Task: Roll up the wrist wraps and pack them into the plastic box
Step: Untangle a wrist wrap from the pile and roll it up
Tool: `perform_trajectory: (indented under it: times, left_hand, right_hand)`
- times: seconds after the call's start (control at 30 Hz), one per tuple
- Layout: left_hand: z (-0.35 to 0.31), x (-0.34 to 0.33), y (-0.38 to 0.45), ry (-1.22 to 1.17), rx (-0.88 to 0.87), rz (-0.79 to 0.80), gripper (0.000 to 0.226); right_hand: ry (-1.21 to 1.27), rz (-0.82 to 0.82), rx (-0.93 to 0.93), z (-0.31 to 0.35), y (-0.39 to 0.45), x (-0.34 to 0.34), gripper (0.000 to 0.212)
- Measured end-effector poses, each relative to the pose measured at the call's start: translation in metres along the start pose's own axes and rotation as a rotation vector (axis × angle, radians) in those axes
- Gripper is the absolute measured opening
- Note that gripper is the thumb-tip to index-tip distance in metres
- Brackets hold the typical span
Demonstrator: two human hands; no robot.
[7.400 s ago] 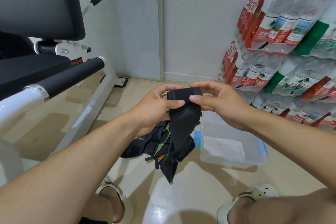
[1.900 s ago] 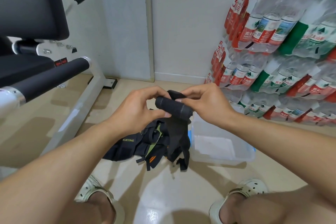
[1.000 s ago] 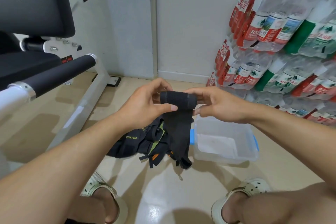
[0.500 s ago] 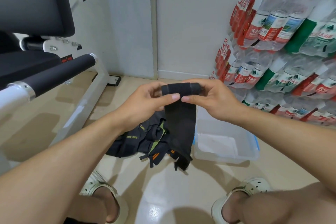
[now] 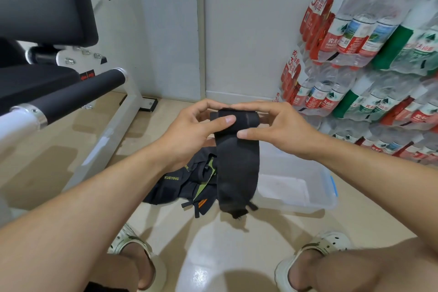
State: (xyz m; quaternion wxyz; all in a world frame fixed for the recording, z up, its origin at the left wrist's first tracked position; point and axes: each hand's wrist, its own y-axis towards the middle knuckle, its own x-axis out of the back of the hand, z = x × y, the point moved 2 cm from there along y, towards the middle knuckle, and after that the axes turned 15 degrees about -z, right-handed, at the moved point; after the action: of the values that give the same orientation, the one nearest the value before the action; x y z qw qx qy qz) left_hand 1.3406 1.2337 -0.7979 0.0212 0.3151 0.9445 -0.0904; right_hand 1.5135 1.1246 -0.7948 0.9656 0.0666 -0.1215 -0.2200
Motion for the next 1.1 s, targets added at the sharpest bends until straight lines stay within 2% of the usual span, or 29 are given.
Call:
perform_trajectory:
  times: [0.13,0.27,0.37,0.5,0.63,0.83,1.0,1.1]
  left_hand:
    - [-0.002,0.001,-0.001,0.000,-0.063,0.009,0.024]
    - [-0.002,0.000,-0.003,0.006,-0.072,-0.015,0.026]
    - [-0.005,0.000,-0.003,0.003,-0.049,-0.040,0.036]
    - [-0.002,0.000,-0.002,-0.016,0.122,0.013,0.060]
    - [0.000,-0.001,0.001,0.000,0.158,0.023,0.037]
    - [0.001,0.001,0.002,0.022,0.051,-0.073,0.035]
    - [-0.001,0.002,0.004,0.105,-0.080,-0.134,0.033]
    - [0.002,0.004,0.003,0.170,-0.132,-0.110,0.037]
  right_hand:
    - [0.170,0.052,-0.165,0.001,-0.001,-0.001,0.035]
    - [0.119,-0.034,-0.147,-0.005,0.001,-0.002,0.031]
    - [0.107,-0.056,-0.097,-0.002,-0.001,-0.002,0.028]
    - [0.058,-0.092,-0.022,-0.001,-0.002,-0.004,0.028]
    - [-0.014,-0.101,0.020,-0.002,-0.001,-0.005,0.039]
    - [-0.054,-0.091,0.006,-0.004,0.000,-0.003,0.050]
    - [0.043,0.043,-0.229,-0.009,0.001,-0.001,0.057]
    - [-0.042,0.002,-0.179,-0.007,-0.002,-0.004,0.056]
